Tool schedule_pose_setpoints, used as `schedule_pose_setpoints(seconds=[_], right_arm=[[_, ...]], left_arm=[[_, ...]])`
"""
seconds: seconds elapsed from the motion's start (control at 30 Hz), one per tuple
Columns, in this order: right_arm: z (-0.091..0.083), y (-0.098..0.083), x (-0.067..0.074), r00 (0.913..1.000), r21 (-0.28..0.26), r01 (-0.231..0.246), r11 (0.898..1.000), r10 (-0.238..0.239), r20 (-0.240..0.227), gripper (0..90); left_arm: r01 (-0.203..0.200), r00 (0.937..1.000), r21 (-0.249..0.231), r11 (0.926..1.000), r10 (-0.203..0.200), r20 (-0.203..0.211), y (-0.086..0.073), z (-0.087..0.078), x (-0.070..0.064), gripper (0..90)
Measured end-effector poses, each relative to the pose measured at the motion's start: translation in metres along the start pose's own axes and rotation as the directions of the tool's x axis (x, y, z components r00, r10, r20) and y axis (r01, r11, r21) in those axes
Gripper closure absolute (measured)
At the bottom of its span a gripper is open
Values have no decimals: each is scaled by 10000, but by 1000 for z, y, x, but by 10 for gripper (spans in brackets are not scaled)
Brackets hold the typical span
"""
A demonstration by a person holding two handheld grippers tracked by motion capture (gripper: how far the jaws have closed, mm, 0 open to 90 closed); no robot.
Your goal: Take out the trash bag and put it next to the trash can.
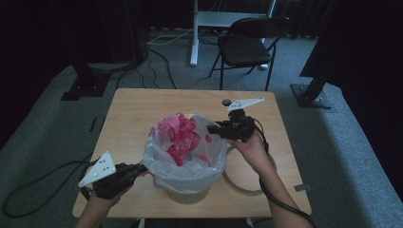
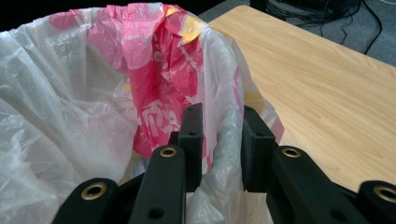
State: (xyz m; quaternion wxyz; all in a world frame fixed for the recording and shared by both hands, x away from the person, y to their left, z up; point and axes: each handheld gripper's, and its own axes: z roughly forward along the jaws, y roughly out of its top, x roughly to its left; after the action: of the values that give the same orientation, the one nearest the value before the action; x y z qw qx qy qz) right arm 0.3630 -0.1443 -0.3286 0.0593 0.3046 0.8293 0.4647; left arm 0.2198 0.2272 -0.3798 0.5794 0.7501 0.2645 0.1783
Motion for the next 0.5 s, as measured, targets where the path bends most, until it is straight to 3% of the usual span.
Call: schedule_pose_setpoints(seconds=[0.27,0.43,0.5], right_arm=[[-13,12,0,9993,-613,77,9981,-54,368,900],[-18,19,5,9985,-792,394,9961,-362,410,900],[-20,24,7,9991,-837,413,9956,-403,142,900]], left_arm=[[-181,9998,-603,9980,181,-4,20,-13,-3,897],[-338,9994,-734,9967,341,20,33,-13,-5,897],[-332,9994,-714,9969,326,-101,40,-11,-6,897]])
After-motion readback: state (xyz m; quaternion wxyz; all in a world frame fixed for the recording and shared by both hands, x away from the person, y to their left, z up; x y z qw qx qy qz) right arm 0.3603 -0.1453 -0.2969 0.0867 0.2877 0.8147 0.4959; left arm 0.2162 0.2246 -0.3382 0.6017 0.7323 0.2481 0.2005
